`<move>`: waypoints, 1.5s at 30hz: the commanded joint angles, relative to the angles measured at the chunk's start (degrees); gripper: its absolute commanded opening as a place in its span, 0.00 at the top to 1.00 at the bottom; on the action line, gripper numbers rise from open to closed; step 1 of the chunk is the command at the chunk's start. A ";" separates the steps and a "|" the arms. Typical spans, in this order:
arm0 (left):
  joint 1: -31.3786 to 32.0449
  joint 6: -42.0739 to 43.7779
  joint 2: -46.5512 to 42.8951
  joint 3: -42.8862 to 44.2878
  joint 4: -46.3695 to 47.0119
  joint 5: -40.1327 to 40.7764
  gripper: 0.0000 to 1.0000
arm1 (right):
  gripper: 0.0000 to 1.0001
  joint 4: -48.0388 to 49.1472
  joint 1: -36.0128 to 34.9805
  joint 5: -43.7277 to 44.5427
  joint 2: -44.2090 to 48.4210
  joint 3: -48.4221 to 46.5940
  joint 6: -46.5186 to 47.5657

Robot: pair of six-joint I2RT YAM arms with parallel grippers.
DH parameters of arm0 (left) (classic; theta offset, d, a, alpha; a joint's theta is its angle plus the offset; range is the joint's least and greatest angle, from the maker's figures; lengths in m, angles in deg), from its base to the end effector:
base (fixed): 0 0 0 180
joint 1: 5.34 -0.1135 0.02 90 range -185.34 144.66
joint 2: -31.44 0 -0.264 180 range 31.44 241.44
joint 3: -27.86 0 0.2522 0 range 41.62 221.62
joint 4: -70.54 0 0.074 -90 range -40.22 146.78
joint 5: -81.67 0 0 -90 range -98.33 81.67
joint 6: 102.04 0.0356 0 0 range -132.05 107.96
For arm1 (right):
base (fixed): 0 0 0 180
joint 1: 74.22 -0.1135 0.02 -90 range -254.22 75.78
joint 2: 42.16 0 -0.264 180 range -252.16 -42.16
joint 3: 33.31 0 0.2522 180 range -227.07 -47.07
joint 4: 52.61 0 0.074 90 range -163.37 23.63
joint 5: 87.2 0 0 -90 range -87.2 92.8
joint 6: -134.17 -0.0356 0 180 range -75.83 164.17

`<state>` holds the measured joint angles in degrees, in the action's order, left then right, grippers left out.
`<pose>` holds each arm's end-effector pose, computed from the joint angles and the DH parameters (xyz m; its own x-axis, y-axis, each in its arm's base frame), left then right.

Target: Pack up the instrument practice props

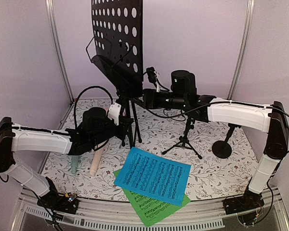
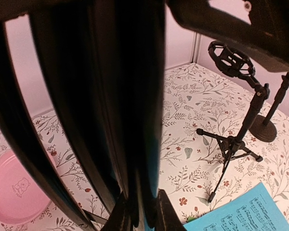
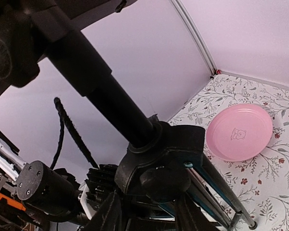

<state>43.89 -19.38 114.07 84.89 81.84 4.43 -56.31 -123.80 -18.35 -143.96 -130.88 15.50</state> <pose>0.2142 -0.2364 0.2395 -0.2365 0.0835 -0.9680 0.5734 0.8163 -0.0697 0.2701 0.3370 0.3385 -0.5303 0.0674 -0.8451 -0.7834 0.3423 0.5189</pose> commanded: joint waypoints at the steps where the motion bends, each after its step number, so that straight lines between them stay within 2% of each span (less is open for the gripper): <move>1: -0.67 2.51 1.60 -0.11 -4.49 0.57 1.00 | 0.55 5.27 -1.14 -2.58 5.05 1.48 -1.46; 7: -0.69 2.41 1.04 -0.20 -4.63 0.09 1.00 | 0.44 0.48 -1.15 3.34 8.58 6.58 10.99; 10: -0.65 2.28 0.85 -0.20 -4.69 -0.01 1.00 | 0.33 -3.59 -1.12 6.49 8.91 5.62 17.72; 15: -0.69 2.32 0.94 -0.19 -4.74 -0.18 1.00 | 0.23 -10.48 -1.48 12.25 5.92 1.27 30.81; 18: -0.69 2.37 1.17 -0.11 -4.69 -0.19 1.00 | 0.24 -8.93 -1.51 12.80 4.60 1.23 34.02; 24: -0.64 2.65 1.56 -0.03 -4.85 0.06 1.00 | 0.27 -1.41 -1.49 6.20 3.36 1.66 32.81; 28: -0.67 2.65 2.09 0.14 -4.95 -0.10 1.00 | 0.41 1.68 -1.43 3.98 2.71 0.93 31.15; 34: -0.67 2.85 2.19 0.24 -5.08 -0.01 1.00 | 0.47 1.44 -1.35 5.76 0.66 -1.55 30.33; 42: -0.65 2.85 2.12 0.16 -5.07 -0.14 1.00 | 0.49 1.79 -1.28 7.80 -0.61 -2.58 29.71; 45: -0.65 2.84 2.10 0.10 -5.05 -0.19 1.00 | 0.39 2.12 -1.10 11.81 -0.62 -2.65 29.04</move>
<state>43.85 -19.18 114.46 85.30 81.73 4.17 -56.35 -124.78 -10.74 -143.72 -131.84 45.58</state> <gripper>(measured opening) 0.141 0.565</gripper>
